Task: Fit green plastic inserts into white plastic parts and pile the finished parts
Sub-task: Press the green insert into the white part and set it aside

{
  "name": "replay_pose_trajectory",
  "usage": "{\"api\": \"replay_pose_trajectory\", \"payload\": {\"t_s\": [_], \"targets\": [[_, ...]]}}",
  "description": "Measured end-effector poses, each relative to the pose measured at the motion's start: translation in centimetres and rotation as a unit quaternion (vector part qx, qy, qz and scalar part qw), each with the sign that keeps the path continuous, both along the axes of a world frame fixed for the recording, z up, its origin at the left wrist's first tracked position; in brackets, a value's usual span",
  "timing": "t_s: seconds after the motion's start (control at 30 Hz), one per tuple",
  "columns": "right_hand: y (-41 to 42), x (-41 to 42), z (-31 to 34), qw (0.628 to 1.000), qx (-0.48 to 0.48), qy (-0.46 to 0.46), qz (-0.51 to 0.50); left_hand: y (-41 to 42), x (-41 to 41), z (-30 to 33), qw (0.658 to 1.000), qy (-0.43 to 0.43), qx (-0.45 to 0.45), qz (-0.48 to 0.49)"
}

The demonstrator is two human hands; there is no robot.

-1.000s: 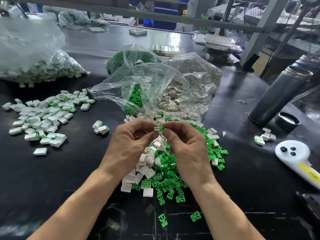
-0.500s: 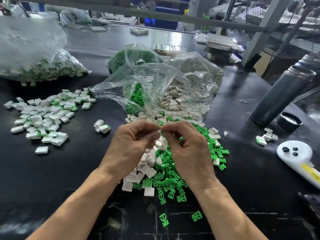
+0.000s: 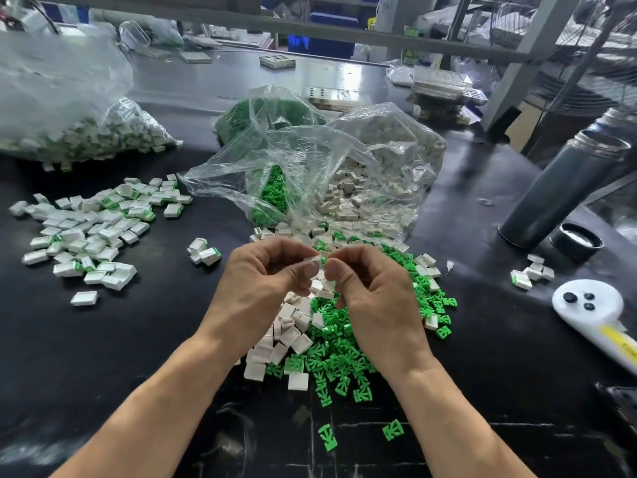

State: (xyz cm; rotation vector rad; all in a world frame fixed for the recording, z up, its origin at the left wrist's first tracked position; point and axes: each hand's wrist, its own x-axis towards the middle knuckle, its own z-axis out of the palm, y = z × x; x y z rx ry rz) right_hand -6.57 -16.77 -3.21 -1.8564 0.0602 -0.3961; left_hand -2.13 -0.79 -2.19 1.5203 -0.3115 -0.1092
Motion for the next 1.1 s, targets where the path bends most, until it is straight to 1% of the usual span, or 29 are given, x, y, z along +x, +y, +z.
{"api": "replay_pose_trajectory", "payload": {"t_s": [0.1, 0.2, 0.4, 0.6, 0.63, 0.67, 0.73, 0.8, 0.97, 1.1], "targets": [[0.3, -0.1, 0.2, 0.994, -0.103, -0.035, -0.016, 0.1, -0.1, 0.2, 0.998, -0.032, 0.045, 0.014], [0.5, -0.1, 0.6, 0.986, -0.159, -0.047, -0.023, 0.1, -0.3, 0.4, 0.994, -0.056, 0.088, 0.022], [0.6, -0.3, 0.8, 0.980, -0.195, -0.035, -0.030, -0.2, -0.3, 0.5, 0.984, -0.090, 0.150, 0.026], [1.1, -0.5, 0.5, 0.969, -0.234, -0.061, -0.048, -0.2, -0.2, 0.3, 0.975, -0.118, 0.187, 0.031], [1.1, -0.4, 0.4, 0.972, -0.222, -0.058, -0.049, -0.1, -0.2, 0.3, 0.975, -0.115, 0.185, 0.032], [1.0, -0.4, 0.3, 0.980, -0.188, -0.049, -0.048, -0.1, -0.2, 0.3, 0.979, -0.104, 0.174, 0.035], [0.9, -0.3, 0.1, 0.995, -0.082, -0.023, -0.042, -0.2, -0.3, 0.3, 0.988, -0.069, 0.134, 0.040], [0.9, -0.3, 0.1, 0.999, -0.011, -0.014, -0.038, -0.4, -0.4, 0.4, 0.993, -0.042, 0.102, 0.039], [0.8, -0.4, 0.0, 0.998, 0.053, -0.016, -0.023, -0.9, -0.6, 0.5, 0.999, -0.002, 0.045, 0.018], [0.7, -0.4, 0.3, 0.996, 0.087, -0.020, -0.012, -1.0, -0.5, 0.3, 0.999, -0.007, 0.027, 0.018]]}}
